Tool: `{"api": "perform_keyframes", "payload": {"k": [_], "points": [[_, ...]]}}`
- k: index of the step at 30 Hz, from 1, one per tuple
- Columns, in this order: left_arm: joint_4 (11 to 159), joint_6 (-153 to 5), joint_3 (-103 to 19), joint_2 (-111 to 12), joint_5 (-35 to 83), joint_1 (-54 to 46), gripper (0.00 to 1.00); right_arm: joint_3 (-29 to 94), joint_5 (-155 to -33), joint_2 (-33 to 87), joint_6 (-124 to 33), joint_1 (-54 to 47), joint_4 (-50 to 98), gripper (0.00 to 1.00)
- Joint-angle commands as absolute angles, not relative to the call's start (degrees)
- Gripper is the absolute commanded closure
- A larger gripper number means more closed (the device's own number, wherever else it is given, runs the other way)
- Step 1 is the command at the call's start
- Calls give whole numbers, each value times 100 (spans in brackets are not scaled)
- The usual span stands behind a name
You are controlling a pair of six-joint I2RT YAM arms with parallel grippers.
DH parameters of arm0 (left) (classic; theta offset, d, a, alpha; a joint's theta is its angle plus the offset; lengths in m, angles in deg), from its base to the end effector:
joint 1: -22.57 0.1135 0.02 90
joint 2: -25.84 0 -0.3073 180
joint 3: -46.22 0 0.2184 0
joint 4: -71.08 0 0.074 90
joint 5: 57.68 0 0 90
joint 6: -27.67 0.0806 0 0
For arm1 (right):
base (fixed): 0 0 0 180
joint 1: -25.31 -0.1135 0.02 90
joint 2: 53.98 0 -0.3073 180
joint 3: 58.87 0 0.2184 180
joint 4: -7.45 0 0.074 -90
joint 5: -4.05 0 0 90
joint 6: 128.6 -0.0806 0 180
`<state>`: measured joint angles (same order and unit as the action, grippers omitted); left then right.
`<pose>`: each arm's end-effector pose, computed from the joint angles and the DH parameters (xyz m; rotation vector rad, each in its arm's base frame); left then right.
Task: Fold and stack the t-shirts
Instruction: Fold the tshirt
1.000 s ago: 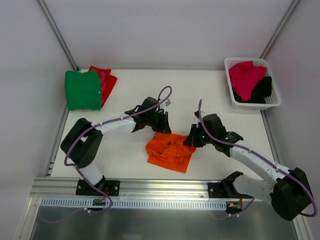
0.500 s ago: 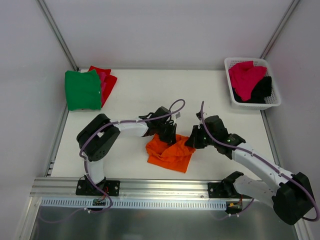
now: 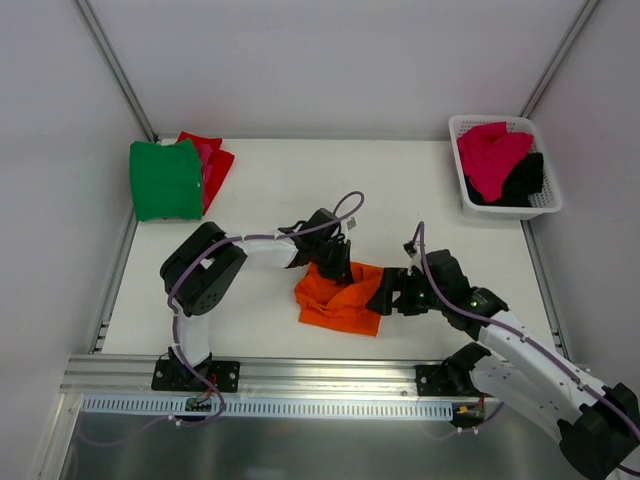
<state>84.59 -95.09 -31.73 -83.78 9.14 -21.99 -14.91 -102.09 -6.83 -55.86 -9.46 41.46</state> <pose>0.2723 -0.3127 0.1832 0.4795 2.5294 -1.0717 0.1102 0.1038 0.2351 -0.5118 2.2561 0.7965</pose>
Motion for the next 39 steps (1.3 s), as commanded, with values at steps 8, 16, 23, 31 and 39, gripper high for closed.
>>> {"api": "perform_keyframes", "payload": {"k": [8,16,23,31,39], "points": [[8676,-9494,-3222,-8569,1202,-2129,100,-1234,-9290,-1944,-5601,-1126,5865,1],[8667,-9494,-3099,-8376,1369,-2129,100,-101,-9254,-627,-4967,-1117,5267,30],[8667,-9546,-2959,-8095,1580,-2076,100,779,-9315,498,-4994,-1082,4748,100],[8667,-9661,-2906,-8112,1580,-1953,100,1061,-9754,1869,-5160,-994,3976,100],[8623,-9775,-2836,-8191,1589,-1866,100,1157,-10335,3520,-5520,-976,2982,99]]}}
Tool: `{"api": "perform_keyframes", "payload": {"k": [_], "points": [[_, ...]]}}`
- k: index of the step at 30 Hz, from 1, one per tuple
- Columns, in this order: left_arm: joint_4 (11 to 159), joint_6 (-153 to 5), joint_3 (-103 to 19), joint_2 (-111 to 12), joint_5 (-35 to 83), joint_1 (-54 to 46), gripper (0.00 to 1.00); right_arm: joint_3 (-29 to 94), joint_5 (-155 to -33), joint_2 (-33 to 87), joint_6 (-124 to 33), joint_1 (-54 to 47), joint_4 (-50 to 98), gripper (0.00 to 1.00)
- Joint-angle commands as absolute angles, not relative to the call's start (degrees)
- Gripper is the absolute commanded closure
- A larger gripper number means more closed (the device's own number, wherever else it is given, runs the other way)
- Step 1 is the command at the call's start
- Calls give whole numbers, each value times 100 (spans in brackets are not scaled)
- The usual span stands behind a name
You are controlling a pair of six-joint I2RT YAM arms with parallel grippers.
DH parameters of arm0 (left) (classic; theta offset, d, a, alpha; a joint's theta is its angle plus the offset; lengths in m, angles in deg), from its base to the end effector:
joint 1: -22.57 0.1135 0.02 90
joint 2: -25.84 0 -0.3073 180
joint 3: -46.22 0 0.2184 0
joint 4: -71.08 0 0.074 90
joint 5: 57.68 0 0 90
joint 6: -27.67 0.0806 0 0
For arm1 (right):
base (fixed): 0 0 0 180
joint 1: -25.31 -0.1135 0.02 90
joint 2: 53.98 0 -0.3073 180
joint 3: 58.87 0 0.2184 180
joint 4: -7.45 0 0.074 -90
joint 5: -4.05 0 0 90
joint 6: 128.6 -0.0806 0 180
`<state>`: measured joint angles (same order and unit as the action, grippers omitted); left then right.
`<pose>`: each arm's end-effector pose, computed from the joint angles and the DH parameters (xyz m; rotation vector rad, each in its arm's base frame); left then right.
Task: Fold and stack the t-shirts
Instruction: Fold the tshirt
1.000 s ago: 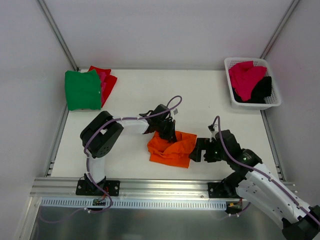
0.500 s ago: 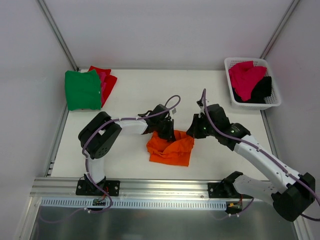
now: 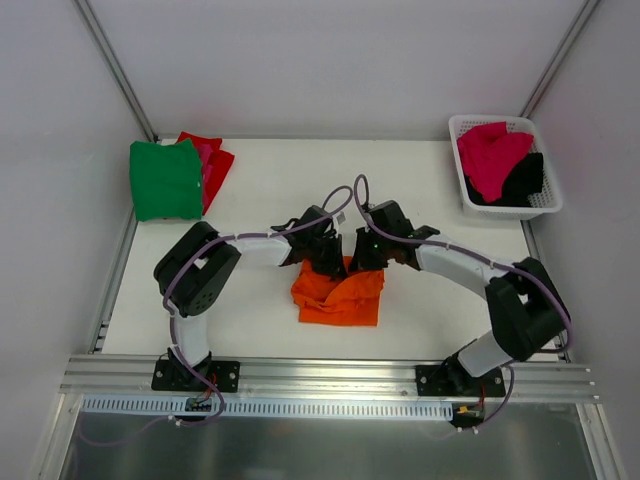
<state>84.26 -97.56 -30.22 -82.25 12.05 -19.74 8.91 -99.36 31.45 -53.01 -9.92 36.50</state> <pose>0.2825 -0.2949 0.1855 0.3467 2.5337 -1.0197 0.2409 0.1930 0.2427 -0.5588 2.4049 0.6741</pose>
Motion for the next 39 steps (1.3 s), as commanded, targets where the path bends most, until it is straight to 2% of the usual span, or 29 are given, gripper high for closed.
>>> {"api": "perform_keyframes", "payload": {"k": [1,10,14,19,25,33,39], "points": [[8606,-9784,-2801,-8191,1589,-1857,100,1183,-10388,3644,-5565,-976,2903,99],[8447,-9907,-2572,-8051,1580,-1742,100,1465,-10818,4805,-5934,-1011,1866,99],[8439,-9898,-2475,-8007,1562,-1628,100,1167,-10810,4745,-5943,-1108,1725,99],[8403,-9890,-2449,-8007,1501,-1479,100,280,-10582,4157,-5917,-1354,1724,99],[8377,-9907,-2466,-8060,1422,-1374,100,-669,-9967,2786,-5952,-1819,2294,99],[8368,-9916,-2475,-8016,1369,-1277,100,-1215,-9106,1152,-6162,-2540,3358,99],[8316,-9951,-2502,-8051,1177,-1259,100,-1278,-8859,710,-6172,-2646,3658,99]]}}
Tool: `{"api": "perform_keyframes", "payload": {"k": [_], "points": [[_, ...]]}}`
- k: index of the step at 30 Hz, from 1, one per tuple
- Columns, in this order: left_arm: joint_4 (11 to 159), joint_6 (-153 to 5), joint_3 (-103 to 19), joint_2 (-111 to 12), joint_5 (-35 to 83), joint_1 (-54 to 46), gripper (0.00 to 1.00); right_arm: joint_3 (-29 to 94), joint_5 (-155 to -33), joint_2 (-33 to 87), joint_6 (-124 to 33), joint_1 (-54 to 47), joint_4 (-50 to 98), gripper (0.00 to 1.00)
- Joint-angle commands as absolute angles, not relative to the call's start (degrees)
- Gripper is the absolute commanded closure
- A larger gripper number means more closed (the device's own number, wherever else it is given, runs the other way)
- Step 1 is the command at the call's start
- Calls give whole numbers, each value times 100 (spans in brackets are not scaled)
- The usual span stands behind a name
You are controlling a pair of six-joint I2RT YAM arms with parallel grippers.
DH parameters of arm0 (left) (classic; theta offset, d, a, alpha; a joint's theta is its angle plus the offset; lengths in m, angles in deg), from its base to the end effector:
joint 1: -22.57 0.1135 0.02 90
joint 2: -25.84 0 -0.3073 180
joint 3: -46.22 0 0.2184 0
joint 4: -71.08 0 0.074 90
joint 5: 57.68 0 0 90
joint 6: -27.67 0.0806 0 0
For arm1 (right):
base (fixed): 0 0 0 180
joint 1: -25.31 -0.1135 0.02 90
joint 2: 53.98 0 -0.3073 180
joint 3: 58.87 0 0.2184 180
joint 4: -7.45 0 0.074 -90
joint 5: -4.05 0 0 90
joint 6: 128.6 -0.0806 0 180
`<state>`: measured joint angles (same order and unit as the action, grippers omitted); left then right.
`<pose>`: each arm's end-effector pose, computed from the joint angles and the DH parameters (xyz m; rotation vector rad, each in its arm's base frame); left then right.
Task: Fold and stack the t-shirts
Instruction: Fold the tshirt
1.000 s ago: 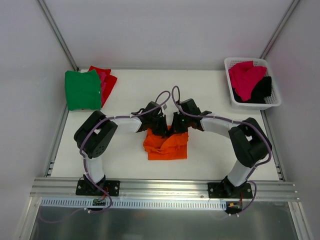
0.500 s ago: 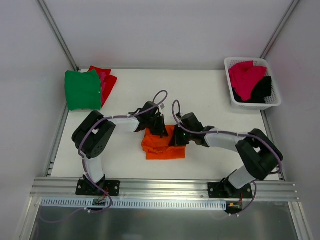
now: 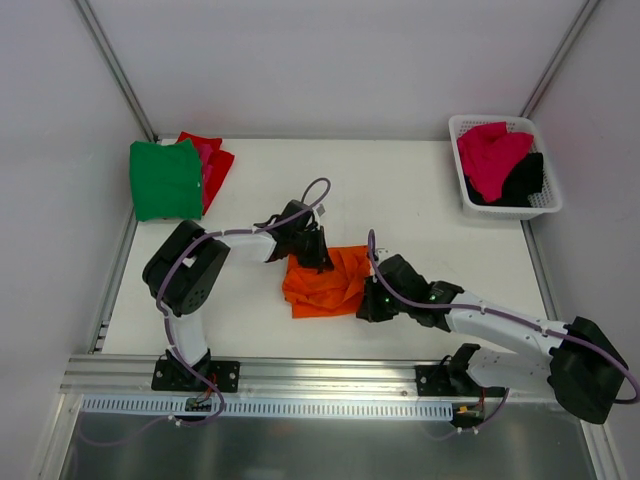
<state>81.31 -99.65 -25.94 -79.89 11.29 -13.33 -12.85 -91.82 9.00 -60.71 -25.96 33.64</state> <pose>0.3014 -0.2539 0.1852 0.1679 2.5175 -1.0145 0.1198 0.1626 0.2181 -0.6679 2.3520 0.7332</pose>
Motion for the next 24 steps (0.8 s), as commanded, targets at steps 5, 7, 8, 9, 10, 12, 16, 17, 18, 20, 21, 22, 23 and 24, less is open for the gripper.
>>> {"api": "perform_keyframes", "payload": {"k": [5,7,8,9,10,12,16,17,18,20,21,22,23,24], "points": [[8315,-9855,-2291,-7306,1149,-1320,100,-1128,-8833,780,-6040,-2646,3728,99],[8412,-9767,-2212,-6752,1350,-1321,100,-1067,-8824,833,-5987,-2646,3728,100],[8543,-9645,-2211,-6602,1456,-1321,100,-1049,-8806,851,-5969,-2646,3728,99],[8631,-9583,-2238,-6383,1570,-1294,100,-1031,-8824,868,-5961,-2646,3720,99],[8667,-9530,-2255,-6311,1658,-1268,100,-1005,-8824,912,-5952,-2646,3719,99],[8806,-9459,-2308,-6328,1589,-1180,100,-987,-8806,956,-5934,-2646,3693,100],[8808,-9450,-2378,-6688,1422,-996,100,-996,-8833,1018,-5934,-2646,3658,99],[8799,-9433,-2422,-6897,1361,-952,100,-996,-8833,1009,-5943,-2646,3658,99],[8790,-9432,-2457,-6995,1334,-943,100,-1005,-8833,992,-5934,-2646,3658,99],[8755,-9441,-2519,-7293,1247,-916,100,-987,-8798,965,-5917,-2646,3693,100],[8729,-9450,-2519,-7373,1220,-908,100,-987,-8806,930,-5908,-2646,3702,100],[8720,-9459,-2528,-7444,1194,-907,100,-987,-8798,921,-5899,-2646,3711,99],[8572,-9450,-2554,-7584,1167,-899,100,-987,-8780,895,-5890,-2646,3719,100],[8571,-9441,-2572,-7646,1167,-899,100,-979,-8771,895,-5890,-2646,3728,100]]}}
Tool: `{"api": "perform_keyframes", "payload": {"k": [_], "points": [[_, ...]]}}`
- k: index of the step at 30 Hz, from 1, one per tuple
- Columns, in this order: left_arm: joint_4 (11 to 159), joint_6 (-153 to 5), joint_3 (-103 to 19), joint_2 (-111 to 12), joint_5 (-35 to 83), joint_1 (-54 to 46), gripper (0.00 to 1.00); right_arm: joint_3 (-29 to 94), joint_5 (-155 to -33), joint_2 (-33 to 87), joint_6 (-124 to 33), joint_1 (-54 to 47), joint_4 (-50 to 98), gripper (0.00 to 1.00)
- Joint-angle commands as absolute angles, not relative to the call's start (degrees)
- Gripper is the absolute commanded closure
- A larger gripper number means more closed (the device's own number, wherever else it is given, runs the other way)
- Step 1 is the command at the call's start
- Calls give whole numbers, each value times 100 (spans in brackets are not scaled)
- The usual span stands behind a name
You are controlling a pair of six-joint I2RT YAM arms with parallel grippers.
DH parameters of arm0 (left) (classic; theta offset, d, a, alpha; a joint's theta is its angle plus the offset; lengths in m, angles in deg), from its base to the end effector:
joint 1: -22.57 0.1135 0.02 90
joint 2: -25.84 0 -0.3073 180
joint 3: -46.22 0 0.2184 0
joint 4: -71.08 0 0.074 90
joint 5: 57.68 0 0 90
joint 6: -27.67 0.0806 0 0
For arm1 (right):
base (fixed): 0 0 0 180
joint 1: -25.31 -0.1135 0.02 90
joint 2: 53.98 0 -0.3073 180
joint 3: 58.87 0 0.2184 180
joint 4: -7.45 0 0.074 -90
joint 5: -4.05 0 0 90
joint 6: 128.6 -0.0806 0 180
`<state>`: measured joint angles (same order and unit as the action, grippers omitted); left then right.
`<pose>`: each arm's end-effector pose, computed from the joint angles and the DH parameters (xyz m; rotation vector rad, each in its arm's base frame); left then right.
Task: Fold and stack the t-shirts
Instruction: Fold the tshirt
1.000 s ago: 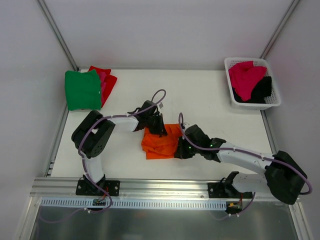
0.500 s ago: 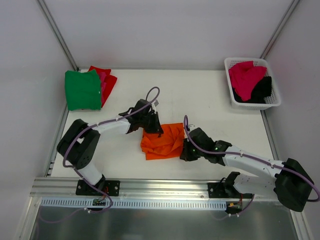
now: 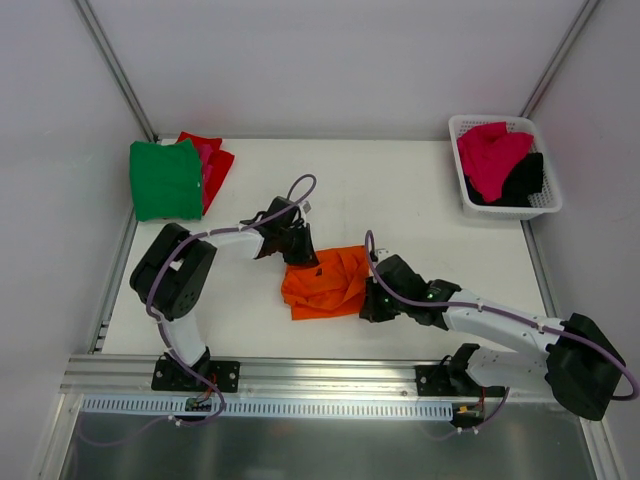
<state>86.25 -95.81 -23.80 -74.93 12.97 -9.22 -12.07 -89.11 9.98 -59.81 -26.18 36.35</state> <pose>0.3000 -0.2174 0.1959 0.1366 2.5195 -0.9109 0.1217 0.1600 0.2139 -0.6738 2.3848 0.6476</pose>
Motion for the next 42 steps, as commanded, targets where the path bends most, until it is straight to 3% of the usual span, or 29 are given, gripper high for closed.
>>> {"api": "perform_keyframes", "payload": {"k": [1,12,23,42], "points": [[8562,-9433,-2598,-7707,1167,-881,100,-978,-8780,886,-5890,-2646,3737,99],[8553,-9441,-2633,-7972,1132,-828,100,31,-8683,1052,-5451,-2576,3930,100],[8544,-9476,-2510,-7849,1158,-785,100,2386,-9588,4092,-5231,-2137,3851,99],[8456,-9503,-2352,-7761,1053,-740,100,3213,-10072,5412,-5117,-1583,3702,99]]}}
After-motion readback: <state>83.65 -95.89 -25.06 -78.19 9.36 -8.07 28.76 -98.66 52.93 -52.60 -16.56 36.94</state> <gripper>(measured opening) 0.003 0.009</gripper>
